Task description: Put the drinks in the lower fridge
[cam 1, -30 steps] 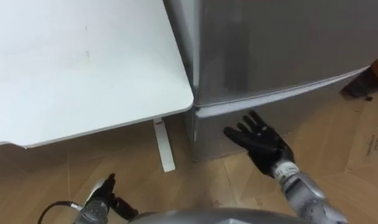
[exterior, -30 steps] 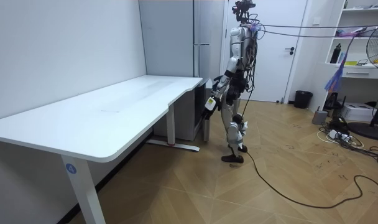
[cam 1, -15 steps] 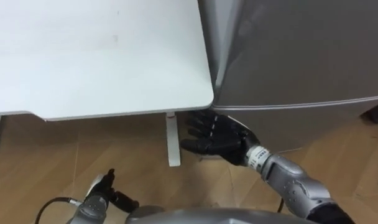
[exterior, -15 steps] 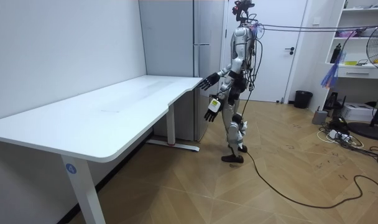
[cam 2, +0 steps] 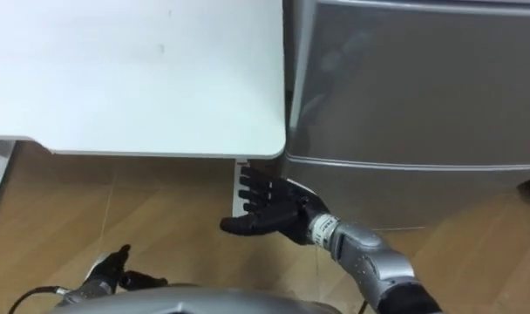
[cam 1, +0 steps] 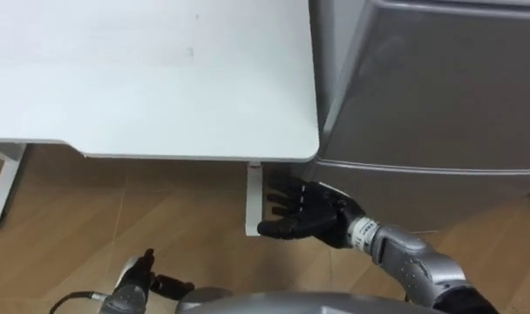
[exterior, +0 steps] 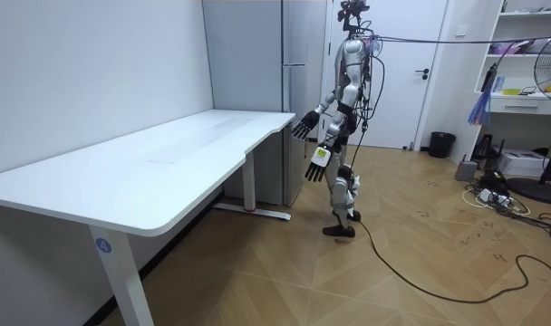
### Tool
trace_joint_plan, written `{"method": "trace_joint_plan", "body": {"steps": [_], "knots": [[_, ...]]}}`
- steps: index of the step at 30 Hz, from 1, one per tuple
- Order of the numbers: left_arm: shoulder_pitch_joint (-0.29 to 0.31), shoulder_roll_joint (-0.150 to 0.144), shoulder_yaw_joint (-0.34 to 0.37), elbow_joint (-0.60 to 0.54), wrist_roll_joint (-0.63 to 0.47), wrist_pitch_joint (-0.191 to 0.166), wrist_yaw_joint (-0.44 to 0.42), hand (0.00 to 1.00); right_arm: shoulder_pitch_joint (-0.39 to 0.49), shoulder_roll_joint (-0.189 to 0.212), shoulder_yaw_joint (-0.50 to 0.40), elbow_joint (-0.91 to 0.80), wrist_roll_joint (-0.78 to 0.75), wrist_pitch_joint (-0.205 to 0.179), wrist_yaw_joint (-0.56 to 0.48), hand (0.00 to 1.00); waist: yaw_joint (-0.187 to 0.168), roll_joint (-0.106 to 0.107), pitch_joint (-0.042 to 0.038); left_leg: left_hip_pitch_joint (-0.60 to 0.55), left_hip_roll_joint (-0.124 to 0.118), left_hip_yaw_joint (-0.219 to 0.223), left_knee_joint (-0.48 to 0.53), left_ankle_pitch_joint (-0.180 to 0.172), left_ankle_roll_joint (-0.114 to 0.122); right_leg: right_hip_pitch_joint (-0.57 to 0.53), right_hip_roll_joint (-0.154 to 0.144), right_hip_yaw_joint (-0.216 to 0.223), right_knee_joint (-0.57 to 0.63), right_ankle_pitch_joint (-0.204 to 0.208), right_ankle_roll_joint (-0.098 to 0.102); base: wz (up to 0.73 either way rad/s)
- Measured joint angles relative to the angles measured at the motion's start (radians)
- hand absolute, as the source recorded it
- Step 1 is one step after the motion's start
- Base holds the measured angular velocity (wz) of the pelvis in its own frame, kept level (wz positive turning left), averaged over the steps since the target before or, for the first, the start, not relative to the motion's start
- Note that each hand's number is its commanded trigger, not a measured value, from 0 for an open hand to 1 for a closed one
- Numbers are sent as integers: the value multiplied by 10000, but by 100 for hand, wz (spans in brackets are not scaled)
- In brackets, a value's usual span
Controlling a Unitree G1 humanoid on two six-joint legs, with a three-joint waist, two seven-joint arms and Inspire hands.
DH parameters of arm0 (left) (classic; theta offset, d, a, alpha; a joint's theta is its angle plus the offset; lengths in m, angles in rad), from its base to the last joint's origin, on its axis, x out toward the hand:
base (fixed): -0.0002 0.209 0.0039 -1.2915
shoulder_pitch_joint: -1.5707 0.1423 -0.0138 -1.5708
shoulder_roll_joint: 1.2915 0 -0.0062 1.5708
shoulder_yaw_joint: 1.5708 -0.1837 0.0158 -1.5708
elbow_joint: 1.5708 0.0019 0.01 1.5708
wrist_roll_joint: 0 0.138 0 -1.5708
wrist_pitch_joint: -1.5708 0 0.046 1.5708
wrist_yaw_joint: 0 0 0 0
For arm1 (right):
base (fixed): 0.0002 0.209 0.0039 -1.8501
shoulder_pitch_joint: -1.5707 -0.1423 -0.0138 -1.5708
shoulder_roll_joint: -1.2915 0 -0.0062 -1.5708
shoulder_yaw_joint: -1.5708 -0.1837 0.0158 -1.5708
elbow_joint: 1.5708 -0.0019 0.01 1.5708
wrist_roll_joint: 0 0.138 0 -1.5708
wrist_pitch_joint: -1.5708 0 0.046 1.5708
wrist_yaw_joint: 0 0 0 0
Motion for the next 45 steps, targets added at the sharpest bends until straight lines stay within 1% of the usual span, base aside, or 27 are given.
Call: {"method": "trace_joint_plan", "body": {"steps": [2, 5, 9, 11, 12, 14, 15, 17, 18, 19, 20, 23, 25, 28, 31, 33, 34, 35, 38, 41, 42, 44, 45], "knots": [[164, -4, 166, -90, -159, 32, 35, 0, -15, 17, -156, 588, -222, 147, -25, 0, 46, -55, -18, -28, -55, -228, 60, 2, 9, 111, -32, -109, 12, -4, 7, 30], [215, -10, 275, -79, -147, 133, 30, 0, -148, 69, -375, 1235, -522, 194, -97, 0, 52, -70, -2, -130, -111, -463, 160, -25, 56, 168, -62, -290, 18, -8, 13, 24], [462, -23, 255, -75, -138, 198, 32, 0, -258, 125, -607, 2284, -569, 186, -201, 0, 75, -42, 0, -245, -129, -577, 273, -56, 106, 182, -102, -469, 19, -17, 29, 14], [572, -31, 254, -48, -131, 309, 10, 0, -314, 145, -616, 2949, -552, 172, -374, 0, 65, -15, 7, -343, -135, -622, 358, -62, 114, 171, -121, -674, 19, -17, 30, 12], [611, -43, 270, -19, -78, 310, 8, 0, -304, 177, -665, 3319, -539, 159, -509, 0, 39, 0, 8, -355, -144, -693, 394, -62, 116, 198, -130, -747, 19, -17, 31, 13], [723, -50, 274, -14, 97, 309, 9, 0, -269, 235, -906, 3857, -505, 153, -686, 0, 31, 49, 19, -346, -155, -750, 456, -62, 118, 255, -132, -761, 22, -17, 32, 10], [747, -52, 273, -2, 193, 309, 8, 0, -267, 232, -941, 3995, -469, 145, -769, 0, 31, 65, 27, -328, -155, -762, 462, -63, 119, 278, -130, -756, 21, -18, 34, 6], [881, -59, 267, 12, 651, 314, 17, 0, -233, 211, -1098, 4588, -107, -15, -1024, 0, -13, 112, 38, -282, -166, -831, 477, -64, 119, 352, -123, -703, 16, -31, 55, 7], [899, -68, 267, 24, 674, 313, 18, 0, -192, 211, -1177, 4709, -12, -62, -1080, 0, -21, 115, 38, -277, -197, -848, 480, -65, 118, 367, -122, -672, 16, -46, 79, 9], [900, -114, 276, 118, 877, 313, 26, 0, -134, 221, -1388, 5008, 147, -172, -1196, 0, -28, 134, 40, -282, -253, -891, 489, -65, 118, 378, -122, -626, 14, -59, 101, 6], [915, -186, 338, 220, 1120, 322, 23, 0, -64, 216, -1626, 5283, 239, -250, -1321, 0, -18, 164, 39, -309, -259, -898, 513, -64, 117, 373, -123, -565, 13, -69, 117, 4], [1061, -222, 383, 224, 1435, 370, -62, 0, 75, 198, -1954, 5927, 581, -361, -1687, 0, -38, 210, 35, -336, -269, -960, 565, -62, 113, 399, -122, -560, 10, -81, 136, 5], [1114, -271, 531, 223, 1614, 373, -136, 0, 179, 201, -2124, 6267, 842, -392, -1807, 0, -57, 247, 39, -348, -281, -1012, 609, -63, 113, 431, -122, -572, 11, -82, 139, 8], [1112, -334, 709, 228, 1757, 377, -293, 0, 239, 211, -2134, 6671, 1042, -397, -1961, 0, -74, 295, 36, -344, -284, -1022, 660, -63, 113, 449, -126, -560, 12, -86, 144, 2], [1107, -435, 814, 325, 2199, 383, -351, 0, 291, 223, -2293, 7124, 1090, -427, -2062, 0, -74, 356, 27, -252, -284, -1003, 686, -63, 114, 499, -135, -563, 14, -87, 145, -1], [1111, -481, 819, 470, 2330, 407, -438, 0, 306, 232, -2480, 7407, 1118, -393, -2078, 0, -144, 401, -7, -194, -276, -996, 685, -65, 114, 534, -137, -560, 25, -92, 152, 0], [1090, -520, 838, 654, 2386, 417, -497, 0, 341, 233, -2573, 7523, 1242, -371, -2095, 0, -225, 389, -9, -166, -273, -999, 680, -65, 114, 554, -144, -547, 26, -95, 155, 0], [1058, -572, 850, 716, 2400, 506, -533, 0, 475, 232, -2705, 7507, 1372, -376, -2117, 0, -260, 395, -20, -159, -273, -985, 679, -64, 114, 552, -147, -498, 25, -96, 156, -4], [1060, -634, 878, 788, 2400, 607, -546, 0, 662, 236, -3034, 7542, 1614, -345, -2162, 0, -296, 418, -28, -125, -268, -881, 676, -60, 115, 546, -159, -329, 19, -126, 168, -10], [1067, -634, 1242, 973, 2401, 726, -540, 0, 662, 272, -3367, 7754, 1606, -251, -2182, 0, -396, 393, -23, -38, -280, -775, 662, -53, 108, 585, -164, -222, 8, -173, 157, -11], [1052, -633, 1259, 1030, 2405, 760, -542, 0, 657, 271, -3394, 7754, 1589, -242, -2183, 0, -428, 384, -23, -33, -281, -756, 662, -52, 108, 586, -180, -203, 3, -207, 152, -8], [1059, -635, 1295, 1033, 2593, 820, -565, 0, 677, 286, -3370, 7745, 1832, -242, -2184, 0, -503, 363, -22, -35, -294, -695, 644, -36, 119, 519, -205, 41, -7, -355, 142, -6], [1059, -624, 1294, 1033, 2593, 825, -566, 0, 691, 300, -3370, 7747, 1894, -242, -2187, 0, -512, 360, -23, -32, -292, -691, 636, -33, 118, 516, -204, 61, -8, -359, 140, -5]]}}
